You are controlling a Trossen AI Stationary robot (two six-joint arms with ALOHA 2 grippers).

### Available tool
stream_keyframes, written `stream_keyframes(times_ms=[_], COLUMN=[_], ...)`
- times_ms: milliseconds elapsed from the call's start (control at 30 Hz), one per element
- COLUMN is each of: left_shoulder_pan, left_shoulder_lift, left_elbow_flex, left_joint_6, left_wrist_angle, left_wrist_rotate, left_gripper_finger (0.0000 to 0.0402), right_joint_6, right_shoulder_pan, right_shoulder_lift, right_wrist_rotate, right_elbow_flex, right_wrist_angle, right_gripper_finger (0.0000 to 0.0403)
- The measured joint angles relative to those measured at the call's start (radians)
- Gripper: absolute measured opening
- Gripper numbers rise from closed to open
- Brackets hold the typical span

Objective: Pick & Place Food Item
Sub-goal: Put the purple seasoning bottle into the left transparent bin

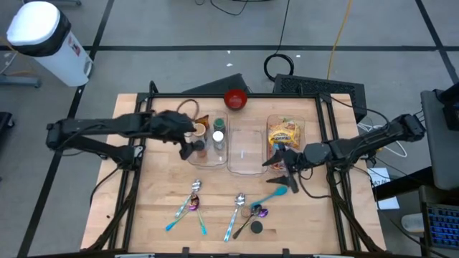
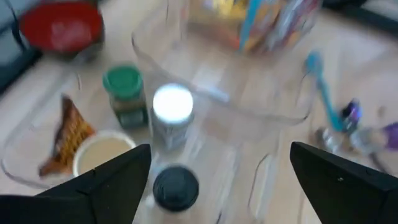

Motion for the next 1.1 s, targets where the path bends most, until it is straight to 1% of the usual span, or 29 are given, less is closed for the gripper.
stream_keyframes(times_ms=[100,200,267,400,500,567,700,833,900,967,1100], left_shoulder_pan=[-0.054,-0.126,-0.170,-0.254,-0.317,-0.354,-0.414,-0.444,-0.452,-0.454,-0.456], left_shoulder_lift=[-0.081,-0.147,-0.176,-0.193,-0.190,-0.189,-0.189,-0.189,-0.189,-0.189,-0.188], left_elbow_flex=[-0.054,-0.148,-0.224,-0.363,-0.443,-0.490,-0.584,-0.669,-0.706,-0.730,-0.746], left_joint_6=[0.002,-0.005,-0.017,-0.012,0.063,0.138,0.284,0.360,0.364,0.339,0.257], left_wrist_angle=[0.086,0.249,0.355,0.627,0.829,0.957,1.201,1.412,1.476,1.506,1.539], left_wrist_rotate=[-0.051,-0.108,-0.124,-0.129,-0.130,-0.134,-0.174,-0.201,-0.202,-0.202,-0.199], left_gripper_finger=[0.0390,0.0390,0.0390,0.0390,0.0390,0.0390,0.0390,0.0390,0.0390,0.0390,0.0390], right_joint_6=[-0.008,-0.031,-0.033,0.044,0.103,0.137,0.162,0.173,0.211,0.268,0.393], right_shoulder_pan=[0.047,0.120,0.174,0.292,0.384,0.450,0.594,0.714,0.756,0.782,0.785], right_shoulder_lift=[-0.010,-0.008,-0.004,0.006,0.043,0.090,0.217,0.358,0.430,0.499,0.626], right_wrist_rotate=[-0.022,-0.026,-0.020,-0.019,-0.011,0.036,0.166,0.296,0.369,0.439,0.511], right_elbow_flex=[0.000,0.000,0.000,0.000,-0.001,-0.008,-0.019,-0.019,-0.019,-0.019,-0.019], right_wrist_angle=[0.024,0.058,0.072,0.083,0.142,0.227,0.383,0.487,0.503,0.502,0.503], right_gripper_finger=[0.0293,0.0293,0.0293,0.0293,0.0293,0.0293,0.0293,0.0293,0.0293,0.0293,0.0293])
